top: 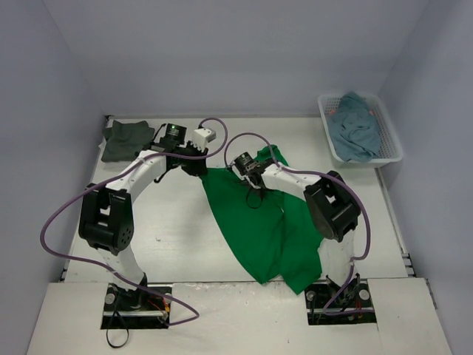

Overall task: Fold and stack the t-shirts
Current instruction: Move the tshirt to the center of the board

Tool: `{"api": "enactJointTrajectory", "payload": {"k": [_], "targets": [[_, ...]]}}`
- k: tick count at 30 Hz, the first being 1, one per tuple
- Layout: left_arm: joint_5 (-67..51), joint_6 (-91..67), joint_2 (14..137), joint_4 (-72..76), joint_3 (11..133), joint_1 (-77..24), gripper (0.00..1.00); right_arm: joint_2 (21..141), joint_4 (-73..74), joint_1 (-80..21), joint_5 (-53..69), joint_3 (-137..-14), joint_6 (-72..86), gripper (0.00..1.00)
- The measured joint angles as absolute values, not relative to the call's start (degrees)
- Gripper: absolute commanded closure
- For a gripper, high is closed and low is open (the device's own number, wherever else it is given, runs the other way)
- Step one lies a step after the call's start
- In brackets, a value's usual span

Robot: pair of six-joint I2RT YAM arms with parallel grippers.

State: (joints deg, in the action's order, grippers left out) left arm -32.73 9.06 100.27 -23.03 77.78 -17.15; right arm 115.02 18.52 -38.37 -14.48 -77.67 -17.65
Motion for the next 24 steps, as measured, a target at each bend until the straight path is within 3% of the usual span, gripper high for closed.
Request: {"api": "enactJointTrajectory", "payload": {"k": [5, 13, 24], "targets": [[-31.79, 10.52, 100.27, -24.49, 77.78, -15.59, 1.00, 110.24, 19.90, -35.14, -14.48, -77.65, -20.03, 1.00], [-29.95, 11.94, 99.57, -27.53, 77.91, -12.53, 1.00, 97.01, 20.69, -21.45, -11.90, -77.67, -25.39, 1.00], [-26.28, 14.87, 96.42, -32.80, 84.84, -6.66, 1.00, 94.56, 22.94, -5.28, -5.37, -81.93, -33.74, 1.00]]}}
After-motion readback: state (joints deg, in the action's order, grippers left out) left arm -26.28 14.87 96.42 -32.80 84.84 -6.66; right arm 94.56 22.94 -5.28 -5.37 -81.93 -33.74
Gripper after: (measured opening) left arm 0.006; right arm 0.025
